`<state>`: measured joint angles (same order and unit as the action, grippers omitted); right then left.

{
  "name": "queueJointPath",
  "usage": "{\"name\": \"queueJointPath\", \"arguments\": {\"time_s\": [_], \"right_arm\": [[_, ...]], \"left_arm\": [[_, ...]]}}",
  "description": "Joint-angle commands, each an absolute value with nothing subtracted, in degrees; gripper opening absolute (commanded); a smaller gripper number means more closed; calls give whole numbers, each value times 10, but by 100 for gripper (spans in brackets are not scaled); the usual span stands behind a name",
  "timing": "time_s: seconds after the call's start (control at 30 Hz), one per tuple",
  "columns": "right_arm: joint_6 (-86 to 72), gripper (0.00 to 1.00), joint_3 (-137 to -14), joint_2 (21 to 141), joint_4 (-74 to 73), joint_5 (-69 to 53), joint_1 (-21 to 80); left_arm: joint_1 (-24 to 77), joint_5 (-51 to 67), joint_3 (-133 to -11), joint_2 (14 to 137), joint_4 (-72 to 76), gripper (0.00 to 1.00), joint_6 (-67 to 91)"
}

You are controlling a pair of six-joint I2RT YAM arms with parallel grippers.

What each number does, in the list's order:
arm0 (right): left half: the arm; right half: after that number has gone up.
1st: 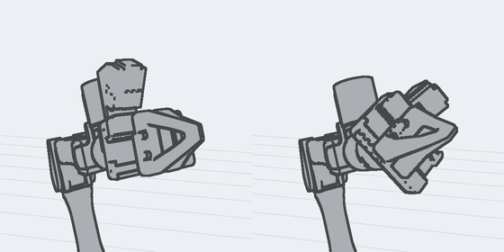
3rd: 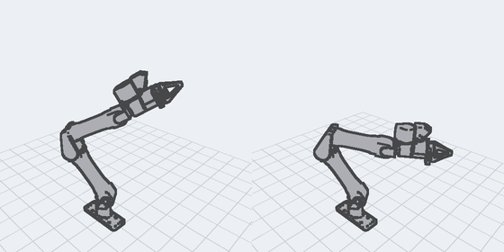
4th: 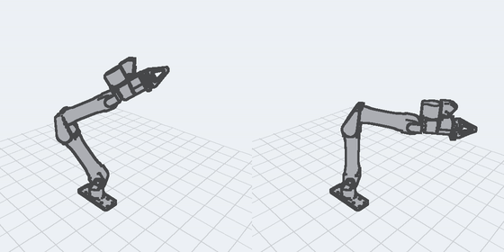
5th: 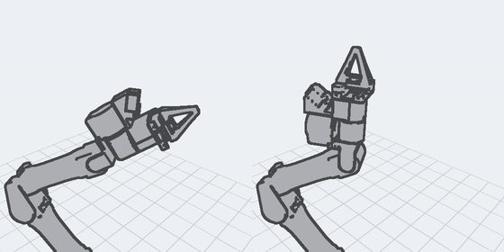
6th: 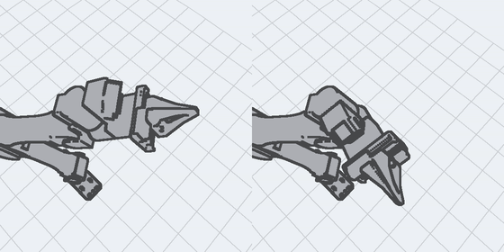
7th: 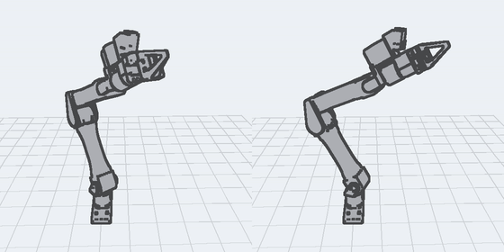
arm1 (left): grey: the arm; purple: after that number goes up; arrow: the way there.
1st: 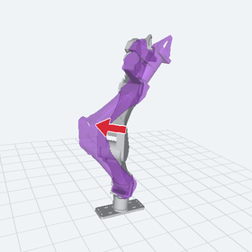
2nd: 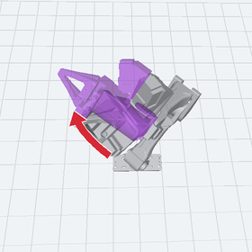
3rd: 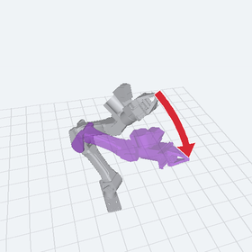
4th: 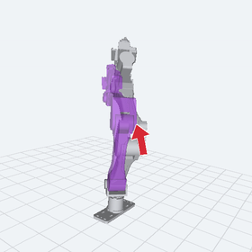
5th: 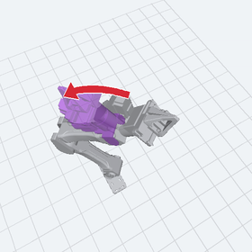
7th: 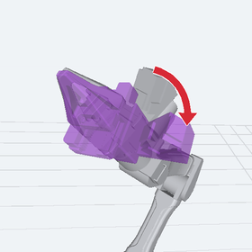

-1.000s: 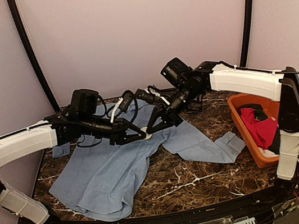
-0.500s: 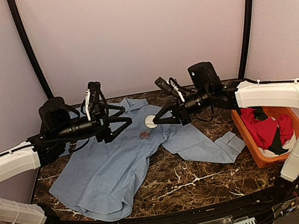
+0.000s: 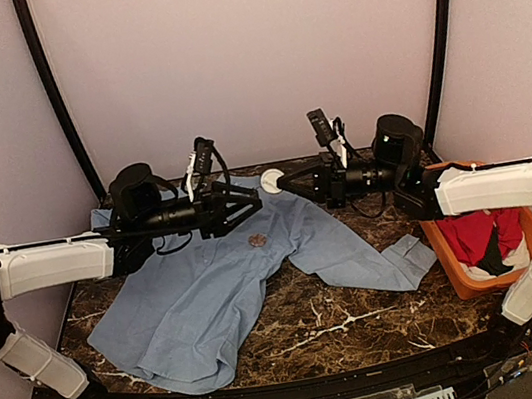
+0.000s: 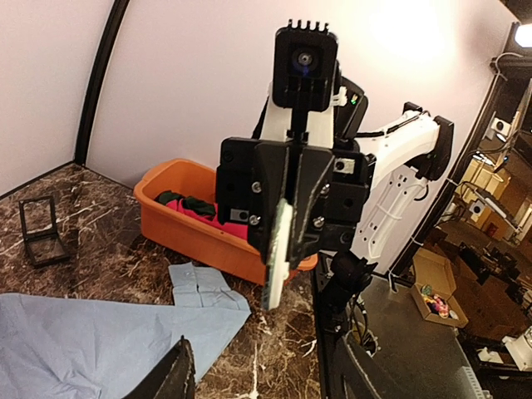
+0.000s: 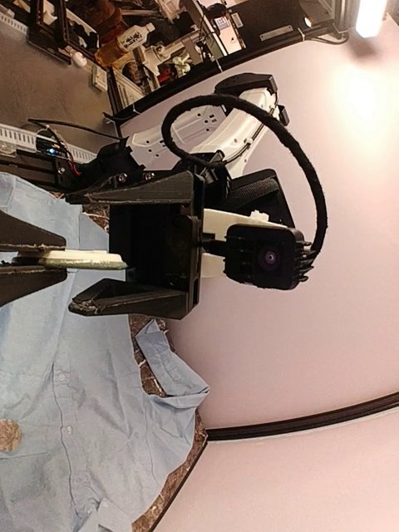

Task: Pin the brooch onto the clothing
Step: Pass from the right arm to the left

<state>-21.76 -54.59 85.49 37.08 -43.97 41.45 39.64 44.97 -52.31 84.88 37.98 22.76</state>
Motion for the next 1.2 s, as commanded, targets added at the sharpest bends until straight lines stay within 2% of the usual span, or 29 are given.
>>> {"name": "queueJointPath", "arguments": {"time_s": [0.0,0.37,0.67,0.87,1.17], "right_arm": [[-226,0,-534,850,418,-428,412],[-232,0,-537,862,421,-440,412],[-232,0,-550,879,403,-456,416],[-230,0,-551,884,403,-457,417],[-224,0,-558,881,394,-454,416]], "left_arm": [[395,485,-528,845,460,57,270],[396,503,-549,877,468,43,290],[396,495,-554,887,470,42,289],[395,500,-559,894,477,34,294],[396,508,-558,898,487,32,302]]}}
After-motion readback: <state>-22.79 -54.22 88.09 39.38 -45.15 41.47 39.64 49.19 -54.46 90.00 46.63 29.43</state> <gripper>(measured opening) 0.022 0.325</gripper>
